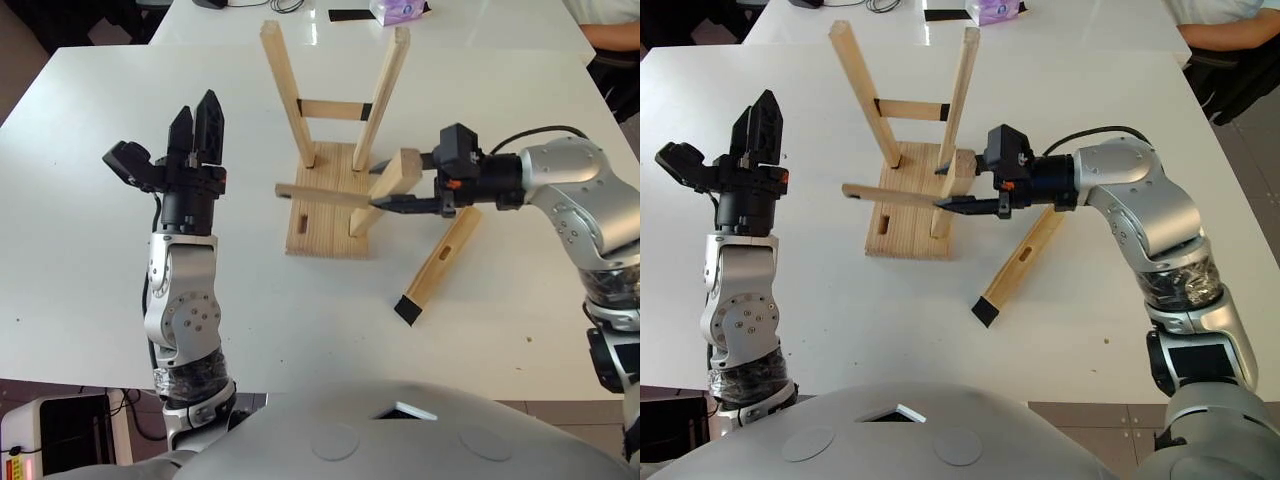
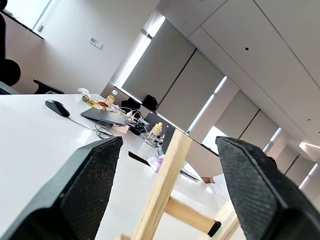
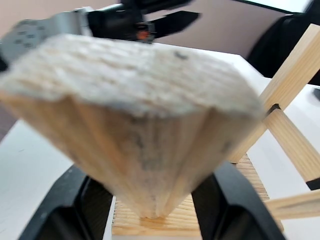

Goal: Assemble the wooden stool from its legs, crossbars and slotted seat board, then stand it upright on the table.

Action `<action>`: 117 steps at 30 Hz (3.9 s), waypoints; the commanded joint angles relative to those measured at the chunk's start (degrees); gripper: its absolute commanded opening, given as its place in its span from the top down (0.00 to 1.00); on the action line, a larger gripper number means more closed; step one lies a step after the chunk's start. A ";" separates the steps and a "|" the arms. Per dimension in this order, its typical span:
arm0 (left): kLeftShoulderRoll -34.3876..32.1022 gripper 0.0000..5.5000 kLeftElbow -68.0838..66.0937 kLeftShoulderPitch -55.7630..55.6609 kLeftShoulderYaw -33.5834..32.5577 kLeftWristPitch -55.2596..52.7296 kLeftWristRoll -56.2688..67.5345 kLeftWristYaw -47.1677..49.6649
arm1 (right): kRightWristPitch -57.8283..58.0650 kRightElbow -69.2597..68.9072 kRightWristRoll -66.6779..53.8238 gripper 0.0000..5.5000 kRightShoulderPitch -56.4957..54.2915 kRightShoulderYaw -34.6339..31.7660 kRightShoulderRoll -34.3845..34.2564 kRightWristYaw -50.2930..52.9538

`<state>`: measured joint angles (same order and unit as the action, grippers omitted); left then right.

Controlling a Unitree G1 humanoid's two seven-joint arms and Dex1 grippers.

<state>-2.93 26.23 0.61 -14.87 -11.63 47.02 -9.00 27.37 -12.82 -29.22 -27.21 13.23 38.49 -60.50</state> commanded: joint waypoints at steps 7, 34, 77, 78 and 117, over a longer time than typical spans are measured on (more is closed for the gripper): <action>-2.81 0.37 -3.47 -4.23 -1.26 -1.22 0.99 -1.65 | -2.89 2.30 -1.03 0.44 0.25 -4.36 -1.16 -2.99; -3.81 0.37 -3.46 -3.47 -9.02 -2.48 7.22 4.53 | -11.26 -11.31 20.33 0.34 23.71 6.59 13.89 -7.22; 0.15 0.37 -1.32 3.47 -4.97 1.25 2.17 3.83 | 51.81 -22.16 20.29 0.34 24.49 -16.94 -14.56 38.73; 0.35 0.37 -1.13 3.71 -4.78 1.38 2.02 3.88 | 51.71 -22.19 19.96 0.34 24.82 -16.51 -14.40 38.98; -0.82 0.37 -1.08 2.66 -4.73 0.81 -0.39 5.82 | 21.77 -11.50 16.72 0.63 45.15 -13.53 9.29 22.93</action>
<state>-2.95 25.62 4.21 -19.16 -10.05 46.08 -3.65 49.65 -27.96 -14.83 15.06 -2.40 47.46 -37.97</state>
